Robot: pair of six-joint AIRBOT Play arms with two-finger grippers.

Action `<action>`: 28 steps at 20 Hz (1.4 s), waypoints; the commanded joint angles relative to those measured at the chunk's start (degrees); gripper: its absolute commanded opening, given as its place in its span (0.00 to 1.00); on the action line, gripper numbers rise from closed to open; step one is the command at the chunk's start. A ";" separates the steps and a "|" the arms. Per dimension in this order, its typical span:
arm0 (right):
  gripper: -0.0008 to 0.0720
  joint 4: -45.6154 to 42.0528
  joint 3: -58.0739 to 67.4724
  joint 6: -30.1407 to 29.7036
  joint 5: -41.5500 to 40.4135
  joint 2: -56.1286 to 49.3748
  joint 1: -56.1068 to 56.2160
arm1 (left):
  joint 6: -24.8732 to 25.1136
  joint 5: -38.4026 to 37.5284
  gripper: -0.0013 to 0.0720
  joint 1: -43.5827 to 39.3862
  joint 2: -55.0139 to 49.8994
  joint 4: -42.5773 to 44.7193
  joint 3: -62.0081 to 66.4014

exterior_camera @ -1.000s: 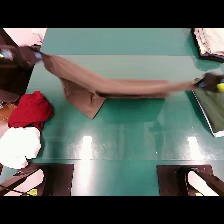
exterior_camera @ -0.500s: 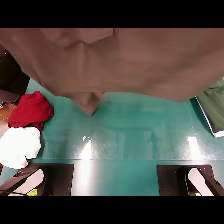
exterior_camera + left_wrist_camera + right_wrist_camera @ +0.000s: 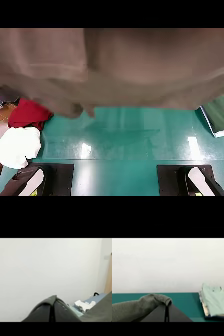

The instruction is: Fold the shirts.

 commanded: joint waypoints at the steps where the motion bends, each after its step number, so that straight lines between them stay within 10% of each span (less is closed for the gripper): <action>1: 0.03 -0.04 -3.15 1.05 3.89 -0.20 -0.79 | -4.66 -2.51 0.05 0.02 1.55 3.39 -1.55; 12: 0.03 -19.34 -7.19 9.38 20.15 -31.23 24.57 | -4.42 -10.45 0.05 -5.40 -21.20 12.33 -38.91; 23: 0.03 -19.08 -7.19 7.48 -9.55 -50.60 27.19 | 8.50 10.84 0.05 -8.02 -46.66 11.50 -30.73; 28: 0.03 -19.61 -8.15 2.32 1.77 -50.45 27.67 | 11.50 0.02 0.05 -8.02 -46.66 14.82 -30.12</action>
